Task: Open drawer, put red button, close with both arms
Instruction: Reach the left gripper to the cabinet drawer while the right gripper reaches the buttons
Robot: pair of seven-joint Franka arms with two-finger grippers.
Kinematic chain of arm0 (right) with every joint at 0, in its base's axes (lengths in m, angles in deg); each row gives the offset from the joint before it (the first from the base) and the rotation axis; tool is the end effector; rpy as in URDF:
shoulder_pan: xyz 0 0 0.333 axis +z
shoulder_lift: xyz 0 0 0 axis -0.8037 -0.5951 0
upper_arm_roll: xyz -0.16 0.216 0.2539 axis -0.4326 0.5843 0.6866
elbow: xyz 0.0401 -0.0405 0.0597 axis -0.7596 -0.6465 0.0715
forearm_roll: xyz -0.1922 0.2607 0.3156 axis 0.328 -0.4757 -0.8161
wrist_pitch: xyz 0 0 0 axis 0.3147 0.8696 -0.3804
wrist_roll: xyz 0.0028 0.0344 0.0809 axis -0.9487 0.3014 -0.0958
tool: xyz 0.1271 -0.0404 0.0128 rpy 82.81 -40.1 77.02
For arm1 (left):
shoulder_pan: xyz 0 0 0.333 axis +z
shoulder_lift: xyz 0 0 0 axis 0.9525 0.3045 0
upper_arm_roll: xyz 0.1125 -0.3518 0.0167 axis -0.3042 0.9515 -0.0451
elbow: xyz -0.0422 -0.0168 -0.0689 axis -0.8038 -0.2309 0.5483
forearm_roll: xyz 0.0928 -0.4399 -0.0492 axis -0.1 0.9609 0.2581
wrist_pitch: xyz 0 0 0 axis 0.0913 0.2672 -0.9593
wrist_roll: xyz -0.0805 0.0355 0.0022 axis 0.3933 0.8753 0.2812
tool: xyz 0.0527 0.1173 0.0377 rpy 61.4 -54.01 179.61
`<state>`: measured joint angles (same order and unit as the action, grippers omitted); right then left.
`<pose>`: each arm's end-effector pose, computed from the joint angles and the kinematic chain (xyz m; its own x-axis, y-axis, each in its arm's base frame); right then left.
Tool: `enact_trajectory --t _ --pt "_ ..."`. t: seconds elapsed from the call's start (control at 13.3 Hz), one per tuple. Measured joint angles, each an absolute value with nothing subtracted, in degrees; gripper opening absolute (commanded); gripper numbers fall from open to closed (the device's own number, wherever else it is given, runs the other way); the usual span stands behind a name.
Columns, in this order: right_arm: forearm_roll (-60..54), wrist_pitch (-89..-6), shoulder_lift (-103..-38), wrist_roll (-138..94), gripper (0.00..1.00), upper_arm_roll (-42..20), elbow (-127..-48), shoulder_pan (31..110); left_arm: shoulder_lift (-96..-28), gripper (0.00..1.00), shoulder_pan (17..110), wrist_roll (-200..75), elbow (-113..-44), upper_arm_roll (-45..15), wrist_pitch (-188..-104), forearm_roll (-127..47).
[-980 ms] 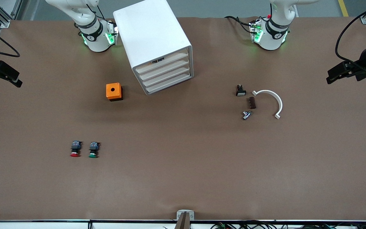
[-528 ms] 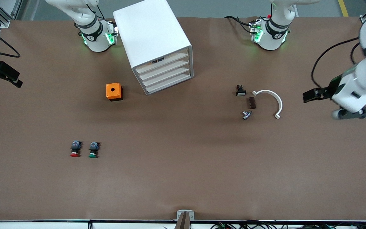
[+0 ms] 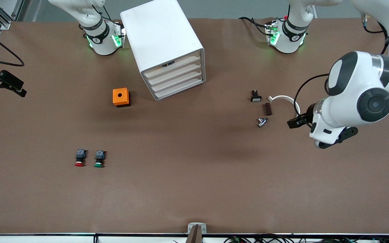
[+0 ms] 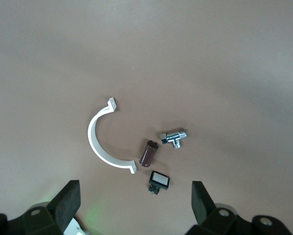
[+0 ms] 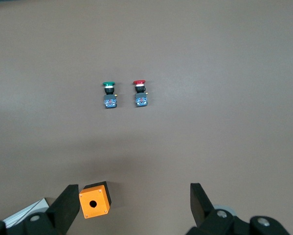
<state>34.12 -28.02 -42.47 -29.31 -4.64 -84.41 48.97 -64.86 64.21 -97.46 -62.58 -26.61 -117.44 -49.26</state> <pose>0.5988 -0.0365 0.6503 0.9925 -0.0974 0.0743 -0.0976 -0.9952 -0.0005 0.6904 -0.1684 0.4449 0.8543 0.4562 -0.2493 0.4234 -0.8888 -0.1754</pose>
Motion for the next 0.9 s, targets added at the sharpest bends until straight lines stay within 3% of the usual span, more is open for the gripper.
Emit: enact_trajectory --t 0.45,0.9 --pt "34.1 -28.3 -42.5 -29.3 1.00 -4.7 -84.4 49.0 -57.8 1.00 56.8 -120.7 -61.9 -26.2 -119.4 -46.3" --pt "34.1 -29.4 -45.6 -29.3 1.00 -4.5 -84.5 49.0 -51.2 0.99 50.7 -148.3 -61.3 -26.2 -123.4 -30.9"
